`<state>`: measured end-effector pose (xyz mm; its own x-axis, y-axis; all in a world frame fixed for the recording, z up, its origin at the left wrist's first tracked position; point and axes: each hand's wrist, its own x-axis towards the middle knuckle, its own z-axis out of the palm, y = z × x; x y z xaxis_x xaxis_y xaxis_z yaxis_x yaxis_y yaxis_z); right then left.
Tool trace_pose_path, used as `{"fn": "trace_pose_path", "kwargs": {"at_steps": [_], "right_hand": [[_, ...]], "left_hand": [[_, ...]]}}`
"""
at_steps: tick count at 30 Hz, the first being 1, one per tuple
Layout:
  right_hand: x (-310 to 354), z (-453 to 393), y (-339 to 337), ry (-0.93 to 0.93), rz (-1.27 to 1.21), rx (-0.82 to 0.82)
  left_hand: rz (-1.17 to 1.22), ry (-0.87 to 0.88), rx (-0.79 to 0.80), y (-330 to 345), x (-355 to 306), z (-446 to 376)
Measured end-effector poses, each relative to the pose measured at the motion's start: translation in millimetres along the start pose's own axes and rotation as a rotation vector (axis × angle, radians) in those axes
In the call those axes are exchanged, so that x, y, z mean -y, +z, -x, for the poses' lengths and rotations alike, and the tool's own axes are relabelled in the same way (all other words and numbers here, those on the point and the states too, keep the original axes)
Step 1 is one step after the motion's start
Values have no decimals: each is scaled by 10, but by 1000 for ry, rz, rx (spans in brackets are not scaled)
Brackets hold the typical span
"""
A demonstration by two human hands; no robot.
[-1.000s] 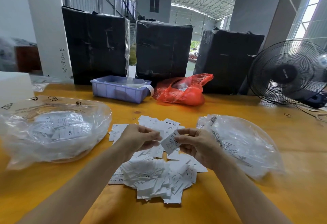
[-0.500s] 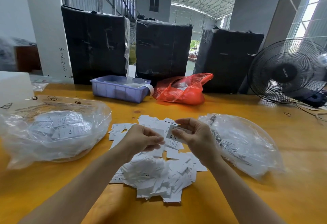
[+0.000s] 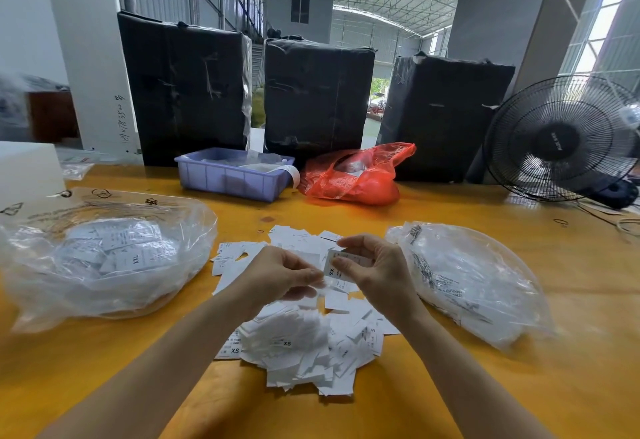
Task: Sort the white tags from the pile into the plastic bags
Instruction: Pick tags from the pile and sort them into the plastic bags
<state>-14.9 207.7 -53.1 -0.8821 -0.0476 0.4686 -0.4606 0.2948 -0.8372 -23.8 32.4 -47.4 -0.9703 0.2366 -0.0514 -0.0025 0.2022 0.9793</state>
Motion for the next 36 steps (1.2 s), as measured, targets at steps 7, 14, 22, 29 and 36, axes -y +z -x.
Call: {"fn": "trace_pose_path", "kwargs": {"at_steps": [7, 14, 22, 29, 36], "right_hand": [[17, -11, -19, 5, -90, -17], [-13, 2, 28, -3, -4, 29], [13, -1, -17, 74, 70, 262], [33, 26, -4, 103, 131, 487], [-10, -47, -32, 158, -90, 16]], "left_hand": [[6, -12, 21, 10, -22, 22], [56, -23, 59, 32, -32, 42], [74, -40, -8, 9, -48, 36], [32, -25, -1, 75, -3, 44], [218, -39, -95, 116, -32, 56]]}}
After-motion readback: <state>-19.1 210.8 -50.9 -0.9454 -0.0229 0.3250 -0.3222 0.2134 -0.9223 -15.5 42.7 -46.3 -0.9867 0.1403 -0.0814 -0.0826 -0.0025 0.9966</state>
